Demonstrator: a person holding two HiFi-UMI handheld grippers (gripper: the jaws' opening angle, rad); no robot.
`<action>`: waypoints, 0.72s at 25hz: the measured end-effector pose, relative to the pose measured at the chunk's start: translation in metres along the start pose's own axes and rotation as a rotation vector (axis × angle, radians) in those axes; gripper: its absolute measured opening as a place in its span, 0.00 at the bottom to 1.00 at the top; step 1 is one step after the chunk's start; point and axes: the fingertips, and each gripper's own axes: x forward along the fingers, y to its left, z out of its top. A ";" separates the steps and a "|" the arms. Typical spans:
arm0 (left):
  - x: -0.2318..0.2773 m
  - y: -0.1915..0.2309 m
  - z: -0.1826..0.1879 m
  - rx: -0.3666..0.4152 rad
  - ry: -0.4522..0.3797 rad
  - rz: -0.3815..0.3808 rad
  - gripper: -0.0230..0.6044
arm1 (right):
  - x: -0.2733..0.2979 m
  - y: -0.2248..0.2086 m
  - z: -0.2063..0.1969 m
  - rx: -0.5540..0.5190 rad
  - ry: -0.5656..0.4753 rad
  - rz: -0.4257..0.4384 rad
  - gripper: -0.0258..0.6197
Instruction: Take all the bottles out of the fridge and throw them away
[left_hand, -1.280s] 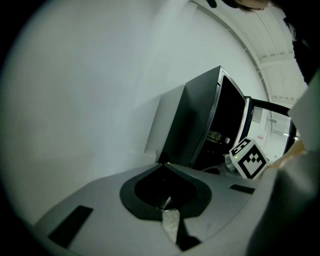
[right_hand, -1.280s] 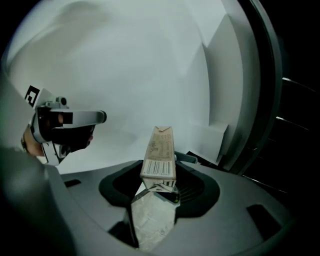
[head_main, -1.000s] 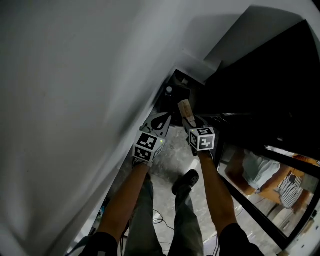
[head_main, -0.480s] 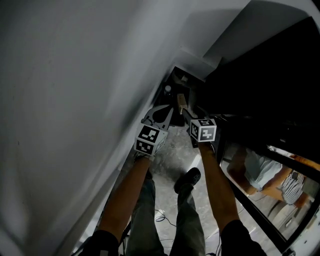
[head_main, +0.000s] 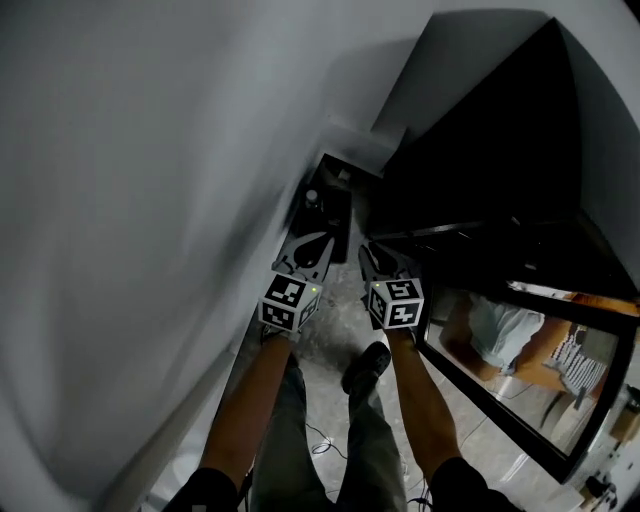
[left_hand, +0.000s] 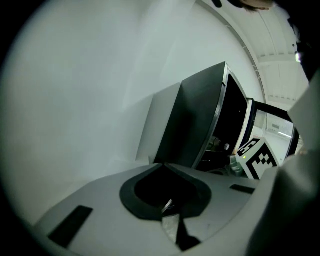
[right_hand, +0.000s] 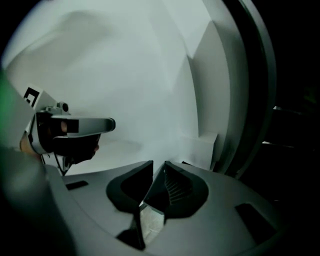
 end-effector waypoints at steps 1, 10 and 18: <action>-0.007 -0.013 0.013 0.000 -0.008 -0.008 0.05 | -0.019 0.004 0.009 0.003 -0.013 -0.006 0.14; -0.073 -0.137 0.127 0.047 -0.017 -0.118 0.05 | -0.199 0.034 0.106 0.039 -0.109 -0.009 0.05; -0.104 -0.253 0.205 0.092 -0.014 -0.241 0.05 | -0.367 0.013 0.148 0.041 -0.182 -0.105 0.05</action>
